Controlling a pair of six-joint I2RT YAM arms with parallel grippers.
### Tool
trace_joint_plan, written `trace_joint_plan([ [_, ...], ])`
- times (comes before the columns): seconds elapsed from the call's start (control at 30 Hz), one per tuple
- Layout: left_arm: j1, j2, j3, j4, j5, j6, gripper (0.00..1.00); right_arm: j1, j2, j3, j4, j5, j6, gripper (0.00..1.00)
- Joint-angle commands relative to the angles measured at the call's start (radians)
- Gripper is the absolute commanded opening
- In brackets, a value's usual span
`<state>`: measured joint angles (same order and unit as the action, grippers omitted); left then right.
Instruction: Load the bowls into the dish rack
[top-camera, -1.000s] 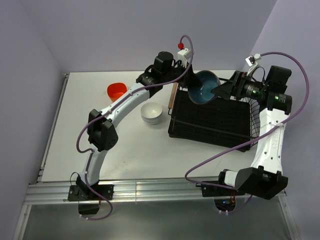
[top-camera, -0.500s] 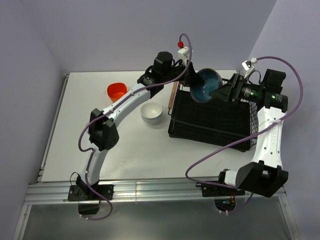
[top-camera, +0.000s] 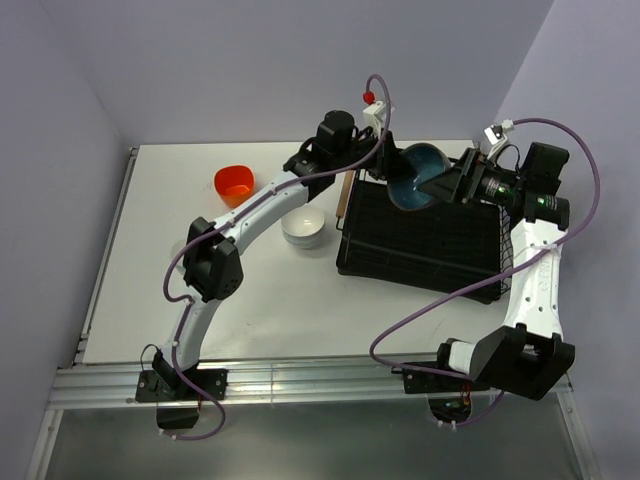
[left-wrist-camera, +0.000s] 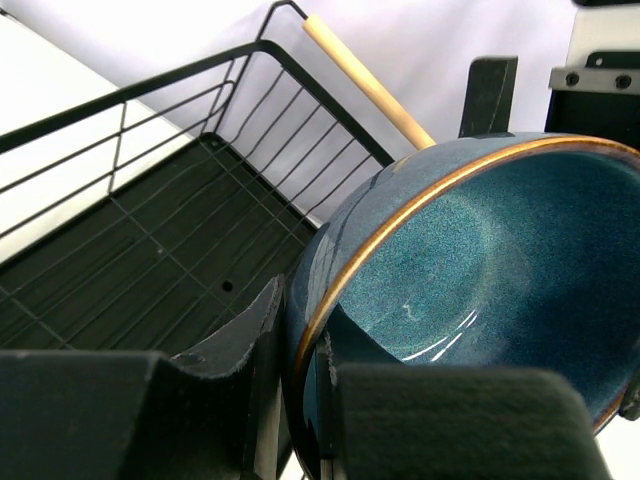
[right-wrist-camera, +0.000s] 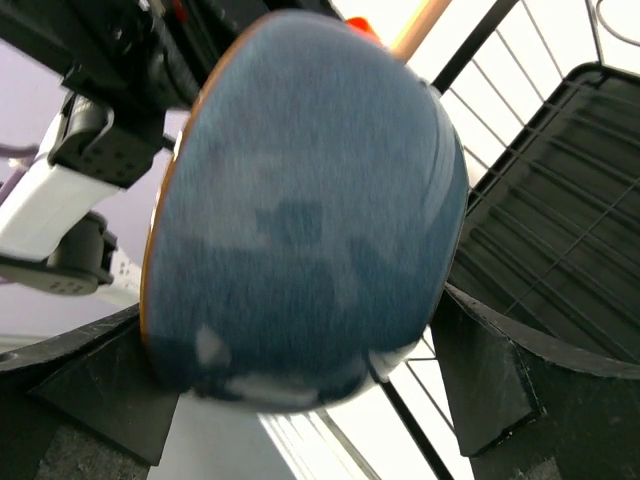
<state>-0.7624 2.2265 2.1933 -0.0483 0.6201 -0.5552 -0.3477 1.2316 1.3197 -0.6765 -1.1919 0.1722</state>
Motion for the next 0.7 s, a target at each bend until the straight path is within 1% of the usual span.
trace_joint_plan([
  [0.0, -0.034, -0.045, 0.025, 0.139, 0.004, -0.055, 0.00, -0.005, -0.032, -0.002, 0.084, 0.049, 0.035, 1.00],
  [0.23, -0.049, -0.039, 0.026, 0.136, -0.017, -0.058, 0.00, -0.005, -0.043, -0.043, 0.117, 0.066, 0.046, 0.99],
  [0.33, -0.051, -0.038, 0.023, 0.133, -0.023, -0.058, 0.00, -0.005, -0.044, -0.053, 0.120, 0.057, 0.047, 0.93],
  [0.37, -0.052, -0.039, 0.022, 0.133, -0.026, -0.055, 0.00, -0.005, -0.043, -0.053, 0.121, 0.054, 0.047, 0.85],
  [0.43, -0.051, -0.036, 0.020, 0.125, -0.033, -0.049, 0.00, -0.005, -0.041, -0.051, 0.120, 0.037, 0.047, 0.75],
  [0.47, -0.051, -0.034, 0.020, 0.122, -0.036, -0.048, 0.00, -0.005, -0.041, -0.050, 0.120, 0.029, 0.046, 0.65],
  [0.53, -0.052, -0.034, 0.020, 0.117, -0.040, -0.043, 0.00, -0.005, -0.035, -0.047, 0.120, 0.009, 0.046, 0.54],
  [0.57, -0.051, -0.033, 0.020, 0.116, -0.043, -0.040, 0.00, -0.005, -0.032, -0.043, 0.120, 0.002, 0.047, 0.39],
  [0.63, -0.051, -0.031, 0.020, 0.113, -0.045, -0.037, 0.00, -0.005, -0.023, -0.037, 0.111, -0.005, 0.041, 0.22],
  [0.67, -0.051, -0.030, 0.020, 0.113, -0.046, -0.035, 0.00, -0.005, -0.018, -0.036, 0.106, -0.008, 0.038, 0.07],
])
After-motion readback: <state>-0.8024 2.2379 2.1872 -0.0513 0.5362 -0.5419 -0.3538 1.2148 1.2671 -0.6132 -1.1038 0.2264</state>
